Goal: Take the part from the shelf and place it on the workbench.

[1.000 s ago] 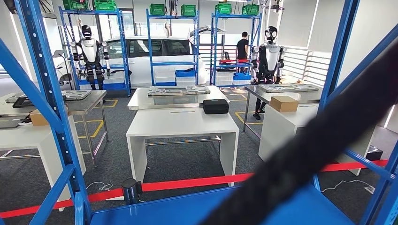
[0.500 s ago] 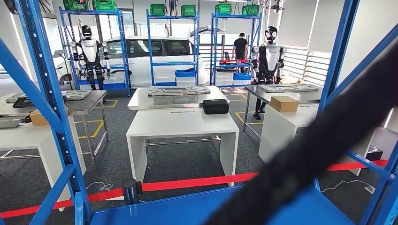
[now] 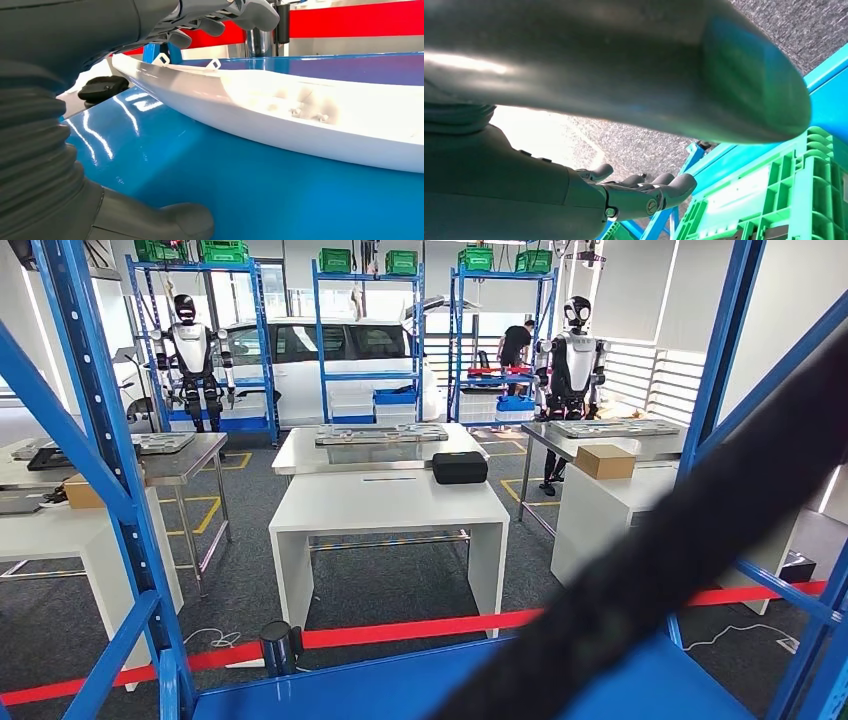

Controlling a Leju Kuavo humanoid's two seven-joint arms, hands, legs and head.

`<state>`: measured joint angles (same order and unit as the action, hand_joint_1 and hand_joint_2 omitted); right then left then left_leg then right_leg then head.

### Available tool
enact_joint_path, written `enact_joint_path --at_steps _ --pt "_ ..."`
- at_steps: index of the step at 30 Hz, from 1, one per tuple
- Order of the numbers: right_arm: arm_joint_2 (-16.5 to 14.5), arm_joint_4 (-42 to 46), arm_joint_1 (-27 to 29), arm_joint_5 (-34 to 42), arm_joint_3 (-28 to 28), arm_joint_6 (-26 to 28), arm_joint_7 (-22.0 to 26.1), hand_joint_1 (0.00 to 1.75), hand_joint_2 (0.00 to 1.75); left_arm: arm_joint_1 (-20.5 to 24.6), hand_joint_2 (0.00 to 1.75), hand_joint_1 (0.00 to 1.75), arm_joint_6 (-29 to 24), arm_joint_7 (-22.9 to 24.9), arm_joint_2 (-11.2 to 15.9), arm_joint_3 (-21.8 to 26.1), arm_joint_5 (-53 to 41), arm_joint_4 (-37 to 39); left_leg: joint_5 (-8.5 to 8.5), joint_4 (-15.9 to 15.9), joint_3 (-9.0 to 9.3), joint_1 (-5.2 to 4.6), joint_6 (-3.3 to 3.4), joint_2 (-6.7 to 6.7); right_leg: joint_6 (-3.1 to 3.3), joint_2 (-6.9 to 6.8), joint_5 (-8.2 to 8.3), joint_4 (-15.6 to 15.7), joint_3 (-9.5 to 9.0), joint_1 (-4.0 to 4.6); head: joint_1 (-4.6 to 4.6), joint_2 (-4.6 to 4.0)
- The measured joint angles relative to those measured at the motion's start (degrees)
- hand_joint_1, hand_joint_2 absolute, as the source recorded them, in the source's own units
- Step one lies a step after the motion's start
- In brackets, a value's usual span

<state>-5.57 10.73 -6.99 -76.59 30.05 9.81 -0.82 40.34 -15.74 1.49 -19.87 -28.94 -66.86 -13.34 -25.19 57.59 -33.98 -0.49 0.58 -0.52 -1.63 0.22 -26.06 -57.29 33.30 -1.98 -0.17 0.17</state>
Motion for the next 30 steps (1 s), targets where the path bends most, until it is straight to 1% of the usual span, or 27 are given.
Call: enact_joint_path --at_steps 3,4,30 --pt "0.00 0.00 0.00 -0.10 0.00 -0.01 0.01 0.00 0.00 -0.06 1.75 1.56 0.11 0.04 0.08 0.03 0.08 -0.04 0.00 0.00 0.00 0.00 0.00 0.00 0.00 0.00 0.00 0.00 0.00 0.00 0.00 0.00" --pt "0.00 0.00 0.00 -0.13 0.00 -0.02 0.01 0.00 0.00 -0.14 1.75 1.75 0.20 0.01 0.14 0.06 0.16 -0.04 0.00 0.00 0.00 0.00 0.00 0.00 0.00 0.00 0.00 0.00 0.01 0.00 0.00 0.00" --pt "0.02 0.02 0.05 0.35 0.44 -0.07 -0.19 0.00 0.00 -0.23 1.75 1.75 0.59 -1.16 0.51 1.31 0.68 -0.54 -0.02 0.00 0.05 0.00 -0.03 0.02 0.01 0.01 -0.02 -0.04 0.00 0.00 0.00 0.00"
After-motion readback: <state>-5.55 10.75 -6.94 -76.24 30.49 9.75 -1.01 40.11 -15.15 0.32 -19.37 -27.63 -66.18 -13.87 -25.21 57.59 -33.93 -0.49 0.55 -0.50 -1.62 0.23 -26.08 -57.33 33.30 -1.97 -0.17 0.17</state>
